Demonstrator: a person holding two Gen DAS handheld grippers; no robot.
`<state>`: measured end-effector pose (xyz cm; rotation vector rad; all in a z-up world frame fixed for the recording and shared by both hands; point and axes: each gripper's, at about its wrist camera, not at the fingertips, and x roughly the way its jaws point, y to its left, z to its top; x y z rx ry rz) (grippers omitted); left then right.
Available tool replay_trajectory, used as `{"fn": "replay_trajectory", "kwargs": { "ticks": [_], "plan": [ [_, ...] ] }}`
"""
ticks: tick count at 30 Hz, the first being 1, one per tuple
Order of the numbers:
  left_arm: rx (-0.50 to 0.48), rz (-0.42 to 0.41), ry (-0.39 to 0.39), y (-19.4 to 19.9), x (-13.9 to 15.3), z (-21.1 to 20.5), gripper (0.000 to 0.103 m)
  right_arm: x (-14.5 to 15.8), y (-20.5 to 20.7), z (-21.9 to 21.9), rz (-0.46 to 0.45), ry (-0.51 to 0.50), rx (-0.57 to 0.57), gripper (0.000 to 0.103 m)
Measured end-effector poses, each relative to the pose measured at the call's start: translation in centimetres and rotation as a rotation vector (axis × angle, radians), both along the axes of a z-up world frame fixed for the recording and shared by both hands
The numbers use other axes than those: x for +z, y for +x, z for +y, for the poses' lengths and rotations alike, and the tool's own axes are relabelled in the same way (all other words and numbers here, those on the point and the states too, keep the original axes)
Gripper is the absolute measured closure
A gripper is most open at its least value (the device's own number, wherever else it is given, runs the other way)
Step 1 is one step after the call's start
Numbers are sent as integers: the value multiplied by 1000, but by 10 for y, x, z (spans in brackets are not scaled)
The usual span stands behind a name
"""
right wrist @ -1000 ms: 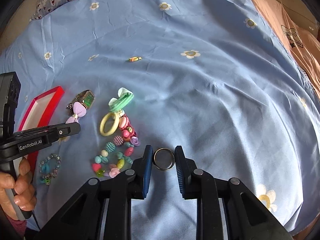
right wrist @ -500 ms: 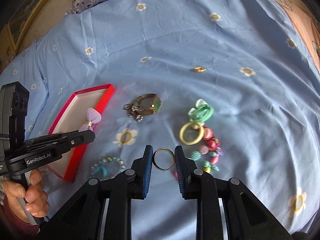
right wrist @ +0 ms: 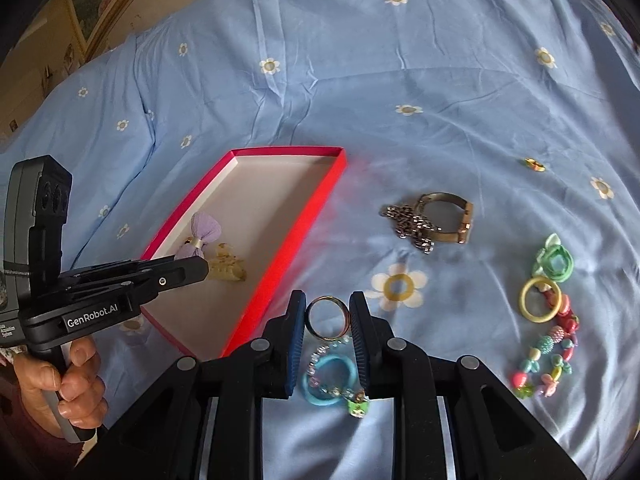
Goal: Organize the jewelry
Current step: 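Carry the gold ring and purple hair tie over the red box lid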
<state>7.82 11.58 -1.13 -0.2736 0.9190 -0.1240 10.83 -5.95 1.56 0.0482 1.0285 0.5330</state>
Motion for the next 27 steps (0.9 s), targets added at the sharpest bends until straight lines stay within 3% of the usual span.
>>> {"fn": "replay_trajectory", "kwargs": {
  "ticks": [12, 27],
  "plan": [
    [89, 26, 29, 11, -10, 57, 92, -16, 40, 71, 10, 37, 100, 81],
    [63, 107, 128, 89, -32, 71, 91, -57, 112, 123, 68, -5, 148, 81]
  ]
}}
